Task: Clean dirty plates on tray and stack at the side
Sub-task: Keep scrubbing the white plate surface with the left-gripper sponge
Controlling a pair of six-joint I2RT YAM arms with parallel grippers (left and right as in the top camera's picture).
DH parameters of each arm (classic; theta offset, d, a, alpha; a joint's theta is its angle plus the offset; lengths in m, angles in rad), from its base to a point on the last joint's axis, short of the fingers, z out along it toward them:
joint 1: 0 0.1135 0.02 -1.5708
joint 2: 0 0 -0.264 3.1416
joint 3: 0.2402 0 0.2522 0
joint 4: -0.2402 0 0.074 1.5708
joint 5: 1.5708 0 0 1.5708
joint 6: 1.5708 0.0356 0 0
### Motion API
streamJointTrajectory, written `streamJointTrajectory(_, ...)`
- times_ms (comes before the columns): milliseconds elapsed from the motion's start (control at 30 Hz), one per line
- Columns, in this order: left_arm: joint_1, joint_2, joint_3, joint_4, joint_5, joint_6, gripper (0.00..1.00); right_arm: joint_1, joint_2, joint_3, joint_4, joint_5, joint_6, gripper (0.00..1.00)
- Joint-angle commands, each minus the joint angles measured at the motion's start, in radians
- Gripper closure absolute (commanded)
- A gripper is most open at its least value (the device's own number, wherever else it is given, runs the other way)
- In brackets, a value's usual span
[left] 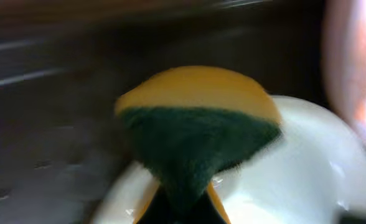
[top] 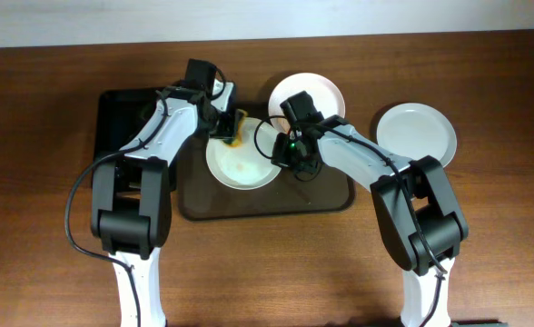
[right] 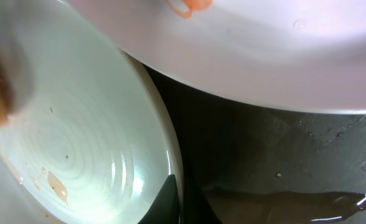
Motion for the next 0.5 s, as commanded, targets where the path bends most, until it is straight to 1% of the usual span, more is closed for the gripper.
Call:
streamJointTrajectory(0,0.002,0.026,0.009,-0.019,-0.212,-0.076,1.00,0.011,0.031,-0.016,-0.015,0.010,-0.016,0.96)
streamJointTrajectory(100,-0.003,0.037,0.008,-0.084,-0.206,-0.076,0.99,0.011,0.031,-0.016,-0.015,0.010,-0.016,0.96)
streamJointTrajectory(167,-0.007,0.043,0.008,-0.140,-0.154,-0.072,0.99,0.011,0.031,-0.016,-0.015,0.010,-0.016,0.96)
streamJointTrajectory(233,-0.013,0.043,0.007,-0.195,-0.043,-0.011,1.00,0.011,0.031,-0.016,-0.015,0.010,-0.016,0.96)
streamJointTrajectory(333,-0.029,0.043,0.007,-0.269,0.167,0.150,1.00,0.011,0.031,-0.016,-0.015,0.010,-0.016,0.96)
streamJointTrajectory(367,-0.037,0.043,0.007,-0.298,0.209,0.181,0.99,0.011,0.031,-0.016,-0.015,0.010,-0.016,0.96)
streamJointTrajectory(467,-0.052,0.043,0.007,-0.360,0.251,0.207,1.00,0.011,0.031,-0.016,-0.015,0.010,-0.016,0.96)
